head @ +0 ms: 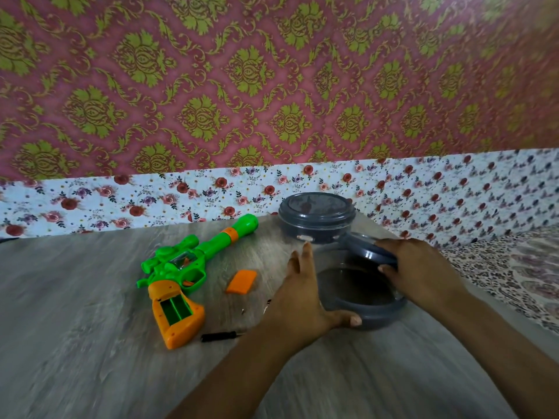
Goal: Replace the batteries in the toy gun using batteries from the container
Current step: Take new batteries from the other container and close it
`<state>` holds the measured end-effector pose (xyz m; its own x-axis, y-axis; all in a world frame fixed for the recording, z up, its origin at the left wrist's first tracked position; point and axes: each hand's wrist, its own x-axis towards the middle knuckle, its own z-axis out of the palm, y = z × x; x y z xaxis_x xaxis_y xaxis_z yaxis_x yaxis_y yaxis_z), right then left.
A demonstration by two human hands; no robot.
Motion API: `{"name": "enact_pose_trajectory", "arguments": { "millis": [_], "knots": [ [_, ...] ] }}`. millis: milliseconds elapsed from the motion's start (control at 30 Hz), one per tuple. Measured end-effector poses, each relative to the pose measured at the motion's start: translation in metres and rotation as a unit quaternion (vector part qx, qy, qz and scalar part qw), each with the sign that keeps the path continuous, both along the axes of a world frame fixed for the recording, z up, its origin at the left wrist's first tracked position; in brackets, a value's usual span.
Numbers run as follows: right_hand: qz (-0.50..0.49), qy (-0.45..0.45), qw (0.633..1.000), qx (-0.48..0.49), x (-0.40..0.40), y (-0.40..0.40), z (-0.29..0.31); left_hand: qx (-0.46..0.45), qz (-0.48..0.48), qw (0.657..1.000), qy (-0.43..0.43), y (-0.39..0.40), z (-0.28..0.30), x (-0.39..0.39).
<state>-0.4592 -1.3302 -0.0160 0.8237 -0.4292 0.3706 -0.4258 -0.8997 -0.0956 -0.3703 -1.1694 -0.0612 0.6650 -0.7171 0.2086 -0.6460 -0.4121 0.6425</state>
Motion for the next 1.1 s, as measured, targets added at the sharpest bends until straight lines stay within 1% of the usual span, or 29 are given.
{"name": "enact_pose_trajectory", "arguments": {
  "millis": [167, 333, 433, 800, 867, 933, 1000, 1033, 1100],
  "knots": [
    [0.071, -0.025, 0.997, 0.021, -0.012, 0.021, 0.003, -0.057, 0.005, 0.998, 0.026, 0.003, -0.004, -0.004],
    [0.132, -0.013, 0.991, -0.022, -0.018, 0.042, 0.001, -0.075, -0.017, 0.997, 0.014, 0.004, -0.002, -0.005],
    [0.155, 0.006, 0.986, -0.056, -0.019, 0.049, 0.002, -0.080, -0.012, 0.997, 0.000, 0.003, -0.005, -0.002],
    [0.148, 0.016, 0.987, -0.067, -0.023, 0.048, -0.004, -0.069, -0.009, 0.997, -0.030, 0.000, -0.010, -0.001],
    [0.149, 0.043, 0.983, -0.095, -0.024, 0.047, -0.007, -0.072, -0.010, 0.997, -0.037, 0.000, -0.011, 0.001],
    [0.126, 0.042, 0.982, -0.138, -0.025, 0.047, -0.008, -0.080, -0.016, 0.996, -0.038, 0.000, -0.011, 0.003],
    [0.126, 0.050, 0.978, -0.156, -0.026, 0.052, -0.005, -0.082, -0.021, 0.996, -0.033, -0.001, -0.011, 0.004],
    [0.135, 0.068, 0.978, -0.143, -0.027, 0.056, -0.001, -0.081, -0.021, 0.996, -0.039, -0.001, -0.012, 0.005],
    [0.170, 0.064, 0.978, -0.107, -0.029, 0.048, -0.002, -0.073, -0.021, 0.995, -0.069, -0.002, -0.016, 0.007]
  ]
}}
